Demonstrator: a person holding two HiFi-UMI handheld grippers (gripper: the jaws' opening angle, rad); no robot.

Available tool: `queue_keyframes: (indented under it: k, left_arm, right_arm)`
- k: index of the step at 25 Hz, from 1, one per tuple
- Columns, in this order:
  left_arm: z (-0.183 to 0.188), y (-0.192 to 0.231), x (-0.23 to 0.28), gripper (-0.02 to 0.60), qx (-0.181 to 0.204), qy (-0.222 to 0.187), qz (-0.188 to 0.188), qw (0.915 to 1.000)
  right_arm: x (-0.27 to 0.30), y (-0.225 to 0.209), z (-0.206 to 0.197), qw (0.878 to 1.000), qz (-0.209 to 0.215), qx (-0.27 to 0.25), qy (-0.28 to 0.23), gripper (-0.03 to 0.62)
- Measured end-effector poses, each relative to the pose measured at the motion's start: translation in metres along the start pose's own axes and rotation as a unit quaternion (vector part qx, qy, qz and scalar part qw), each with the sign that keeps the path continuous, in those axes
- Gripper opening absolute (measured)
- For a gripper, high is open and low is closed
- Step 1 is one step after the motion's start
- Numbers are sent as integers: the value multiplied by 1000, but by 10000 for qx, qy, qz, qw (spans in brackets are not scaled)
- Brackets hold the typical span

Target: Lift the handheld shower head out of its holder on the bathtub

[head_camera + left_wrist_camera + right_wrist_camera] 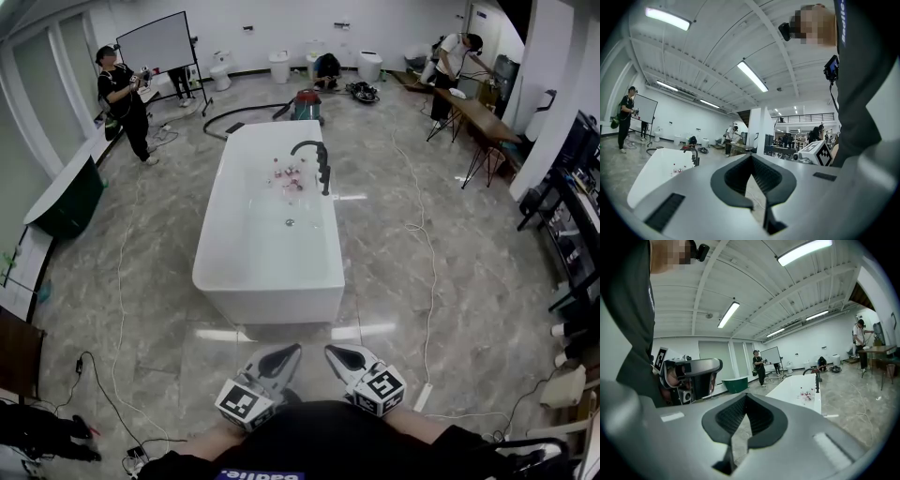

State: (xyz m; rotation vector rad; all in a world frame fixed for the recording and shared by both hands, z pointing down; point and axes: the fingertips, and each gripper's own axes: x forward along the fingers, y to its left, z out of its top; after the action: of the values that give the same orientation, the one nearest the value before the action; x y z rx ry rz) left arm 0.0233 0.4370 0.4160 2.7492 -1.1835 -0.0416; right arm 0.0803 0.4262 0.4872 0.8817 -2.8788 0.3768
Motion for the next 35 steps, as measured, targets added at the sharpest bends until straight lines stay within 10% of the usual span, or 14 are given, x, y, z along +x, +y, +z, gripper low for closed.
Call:
queue_keyframes:
  k: [12,35]
  left_arm:
    - [7,58,63,5,29,-34,-236,9997]
    - [39,372,186,5,-112,129,-900,9958]
  right_arm:
    - [39,-78,16,9993,-337,-77,116,2]
    - [322,-228,94,9951,-955,36,252,2]
